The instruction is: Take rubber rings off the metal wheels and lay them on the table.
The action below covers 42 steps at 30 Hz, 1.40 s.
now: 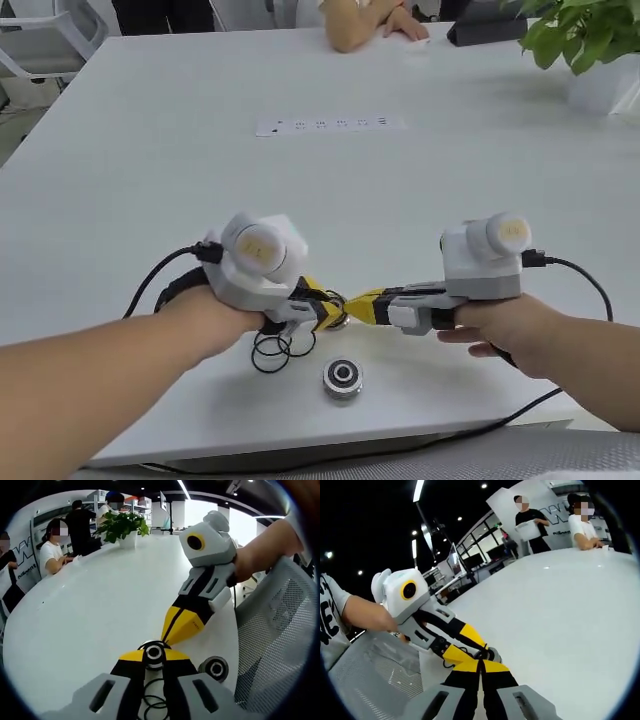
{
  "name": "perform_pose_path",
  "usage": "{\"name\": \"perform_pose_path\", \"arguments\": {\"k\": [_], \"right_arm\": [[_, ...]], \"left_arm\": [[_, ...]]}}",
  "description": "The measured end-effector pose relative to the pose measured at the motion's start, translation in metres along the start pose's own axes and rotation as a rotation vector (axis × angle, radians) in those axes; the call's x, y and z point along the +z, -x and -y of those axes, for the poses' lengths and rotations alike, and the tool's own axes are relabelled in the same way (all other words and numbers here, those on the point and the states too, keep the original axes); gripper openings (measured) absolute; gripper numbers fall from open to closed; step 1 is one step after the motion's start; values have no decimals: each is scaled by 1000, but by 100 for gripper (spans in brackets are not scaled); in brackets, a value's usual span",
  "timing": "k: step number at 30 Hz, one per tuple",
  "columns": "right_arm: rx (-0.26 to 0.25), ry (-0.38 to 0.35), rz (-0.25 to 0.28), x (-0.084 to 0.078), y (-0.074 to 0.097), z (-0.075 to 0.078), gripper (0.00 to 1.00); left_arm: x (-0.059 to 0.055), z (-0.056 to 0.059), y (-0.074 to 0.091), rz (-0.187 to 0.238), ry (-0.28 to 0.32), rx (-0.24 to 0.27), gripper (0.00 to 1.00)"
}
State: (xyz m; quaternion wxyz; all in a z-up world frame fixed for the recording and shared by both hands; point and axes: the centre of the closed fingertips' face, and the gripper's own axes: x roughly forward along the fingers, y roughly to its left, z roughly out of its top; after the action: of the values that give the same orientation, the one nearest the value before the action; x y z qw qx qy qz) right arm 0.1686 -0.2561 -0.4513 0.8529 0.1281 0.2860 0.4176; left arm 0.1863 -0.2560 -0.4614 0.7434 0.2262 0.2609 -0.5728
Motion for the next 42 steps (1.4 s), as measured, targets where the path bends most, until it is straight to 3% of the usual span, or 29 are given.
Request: {"name": "perform_pose_path", "arguments": {"k": [13, 25, 42], "right_arm": [[-5, 13, 12, 6, 0, -2, 0], [4, 8, 33, 15, 1, -1, 0], [44, 10, 51, 32, -3, -18, 0]], "left_arm": [[1, 4, 8, 0, -21, -12, 16], [13, -5, 37, 71, -11, 15, 31], [13, -6, 82, 136, 15, 16, 51]]}}
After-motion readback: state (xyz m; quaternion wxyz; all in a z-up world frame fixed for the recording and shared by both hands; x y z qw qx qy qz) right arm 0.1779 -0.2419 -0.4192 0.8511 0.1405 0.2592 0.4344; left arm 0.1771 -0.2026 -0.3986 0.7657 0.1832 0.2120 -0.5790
